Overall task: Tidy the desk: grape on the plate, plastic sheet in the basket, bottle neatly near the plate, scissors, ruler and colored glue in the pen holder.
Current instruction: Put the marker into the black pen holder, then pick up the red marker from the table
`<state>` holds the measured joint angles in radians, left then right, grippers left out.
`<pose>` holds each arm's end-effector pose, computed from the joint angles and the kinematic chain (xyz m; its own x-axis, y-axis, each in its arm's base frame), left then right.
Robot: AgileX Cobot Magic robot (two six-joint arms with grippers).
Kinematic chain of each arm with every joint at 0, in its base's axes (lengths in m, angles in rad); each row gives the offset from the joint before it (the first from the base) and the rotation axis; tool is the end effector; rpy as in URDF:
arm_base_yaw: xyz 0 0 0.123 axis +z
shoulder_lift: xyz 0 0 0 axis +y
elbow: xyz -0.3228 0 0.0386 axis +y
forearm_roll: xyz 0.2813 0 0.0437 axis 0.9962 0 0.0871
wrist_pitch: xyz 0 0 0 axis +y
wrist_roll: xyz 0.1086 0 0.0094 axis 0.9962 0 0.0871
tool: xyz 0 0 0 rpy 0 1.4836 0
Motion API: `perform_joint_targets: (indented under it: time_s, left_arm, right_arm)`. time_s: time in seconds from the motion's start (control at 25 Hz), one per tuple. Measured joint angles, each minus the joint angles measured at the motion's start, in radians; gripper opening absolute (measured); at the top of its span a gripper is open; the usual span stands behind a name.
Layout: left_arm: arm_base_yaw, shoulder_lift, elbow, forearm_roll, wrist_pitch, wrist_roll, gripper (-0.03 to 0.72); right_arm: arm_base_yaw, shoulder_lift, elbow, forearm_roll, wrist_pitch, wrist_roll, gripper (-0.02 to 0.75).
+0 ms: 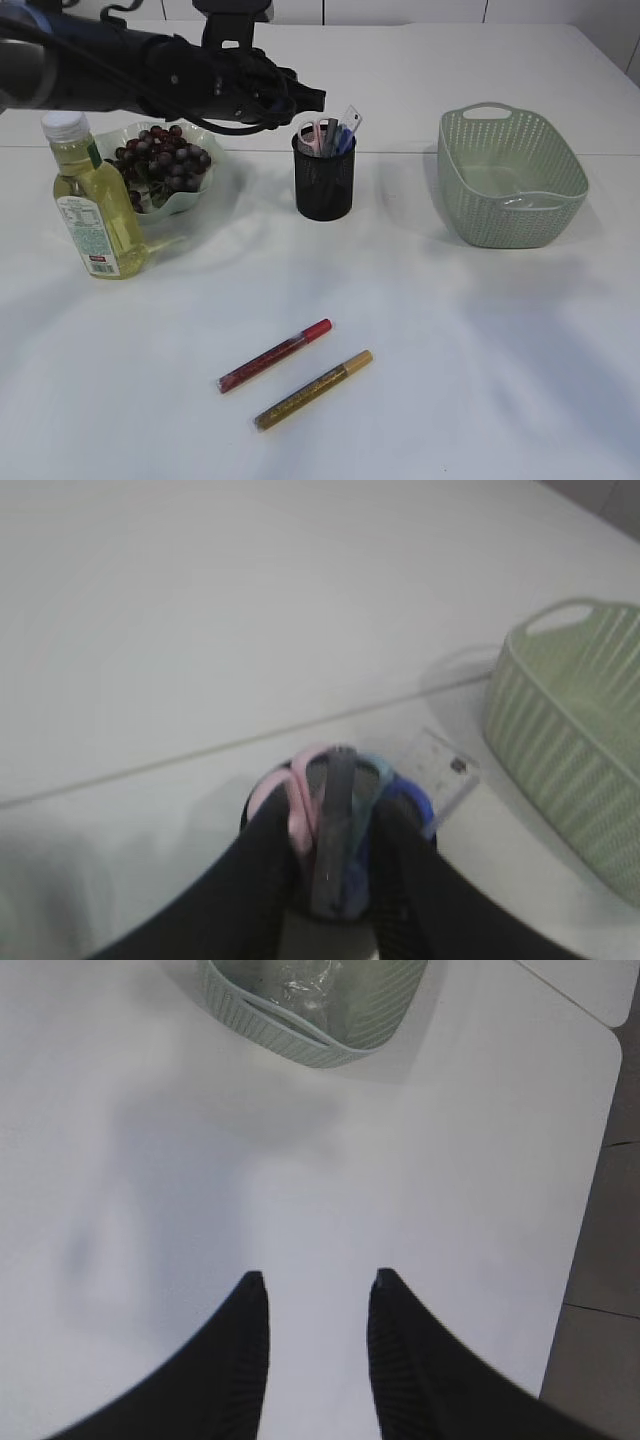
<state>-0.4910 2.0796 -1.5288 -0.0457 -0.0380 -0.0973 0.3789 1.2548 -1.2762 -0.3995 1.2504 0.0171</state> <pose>0.4876 -0.2605 0.2310 -0.4274 0.0669 -0.9016 0.4134 0.9013 -0.1291 0.2574 0.0592 0.4005 -0.8071 -0.4362 -0.3979 -0.2878 0.8791 -0.3799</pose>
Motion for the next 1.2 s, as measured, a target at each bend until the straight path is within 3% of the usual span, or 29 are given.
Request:
perform_joint_targets:
  time_s: [0.56,0.72,0.96,1.2]
  left_arm:
    - [0.0,-0.126,0.0,-0.007,0.747,0.003,0.219]
    - [-0.024,-0.126,0.0,-0.007,0.868,0.048,0.24]
    - [-0.131,-0.128,-0.002,0.023,0.944,0.073,0.248]
    - [-0.166,-0.128,-0.002,0.029,1.038,0.089,0.248]
  right_arm:
    - [0.0,0.0,0.0,0.177,0.0,0.0,0.279]
    - [0.0,0.0,0.0,0.259,0.0,0.0,0.279]
    - [0.0,-0.002,0.015,0.359,0.0,0.0,0.279]
    - [0.0,-0.051,0.077,0.428,0.0,0.002,0.279]
